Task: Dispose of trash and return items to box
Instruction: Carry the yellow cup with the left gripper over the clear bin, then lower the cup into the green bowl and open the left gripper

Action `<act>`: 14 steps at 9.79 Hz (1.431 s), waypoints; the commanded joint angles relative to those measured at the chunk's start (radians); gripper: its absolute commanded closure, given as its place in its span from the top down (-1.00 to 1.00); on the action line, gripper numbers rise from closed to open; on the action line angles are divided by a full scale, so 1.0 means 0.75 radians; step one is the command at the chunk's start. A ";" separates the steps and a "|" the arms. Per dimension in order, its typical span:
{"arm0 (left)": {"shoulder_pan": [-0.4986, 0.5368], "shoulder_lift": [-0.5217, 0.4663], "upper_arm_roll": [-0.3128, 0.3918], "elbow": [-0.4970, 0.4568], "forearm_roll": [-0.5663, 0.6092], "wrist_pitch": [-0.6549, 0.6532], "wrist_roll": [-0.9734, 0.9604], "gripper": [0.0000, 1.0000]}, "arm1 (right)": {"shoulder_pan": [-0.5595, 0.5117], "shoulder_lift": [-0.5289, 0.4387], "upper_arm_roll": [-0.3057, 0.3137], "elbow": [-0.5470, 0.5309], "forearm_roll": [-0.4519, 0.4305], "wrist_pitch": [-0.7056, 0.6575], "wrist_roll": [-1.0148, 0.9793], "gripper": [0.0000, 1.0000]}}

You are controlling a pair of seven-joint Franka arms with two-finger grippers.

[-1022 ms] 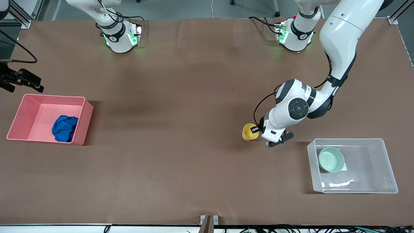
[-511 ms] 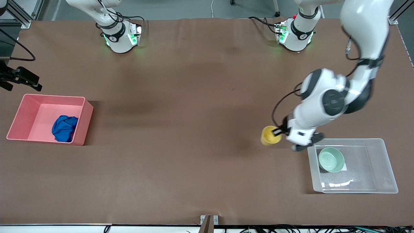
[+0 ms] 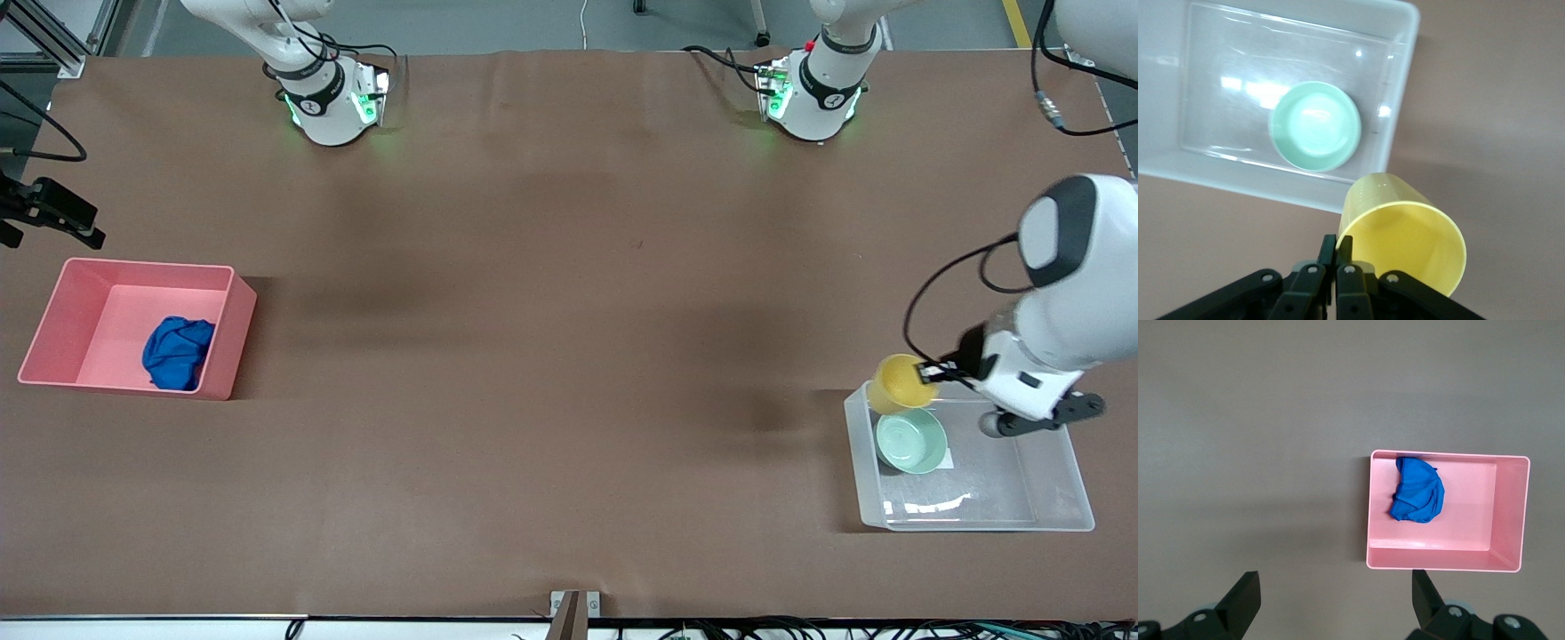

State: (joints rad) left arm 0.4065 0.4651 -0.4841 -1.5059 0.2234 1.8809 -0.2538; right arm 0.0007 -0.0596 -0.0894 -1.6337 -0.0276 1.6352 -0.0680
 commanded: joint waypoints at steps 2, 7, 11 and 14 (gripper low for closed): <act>0.053 0.220 -0.003 0.169 0.054 0.002 0.315 -0.99 | 0.011 -0.006 -0.003 -0.004 -0.023 0.000 0.019 1.00; 0.043 0.380 0.066 0.220 0.056 0.155 0.494 -0.99 | 0.011 -0.006 -0.003 -0.006 -0.023 0.000 0.019 1.00; 0.049 0.470 0.079 0.222 0.056 0.196 0.525 -0.99 | 0.007 0.002 -0.003 -0.006 -0.023 0.000 0.023 1.00; 0.041 0.511 0.109 0.222 0.056 0.219 0.523 -0.85 | 0.005 0.002 -0.003 -0.008 -0.023 -0.002 0.023 1.00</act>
State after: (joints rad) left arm 0.4499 0.8107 -0.4223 -1.3582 0.2447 2.0341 0.1292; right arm 0.0007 -0.0531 -0.0902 -1.6347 -0.0276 1.6349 -0.0679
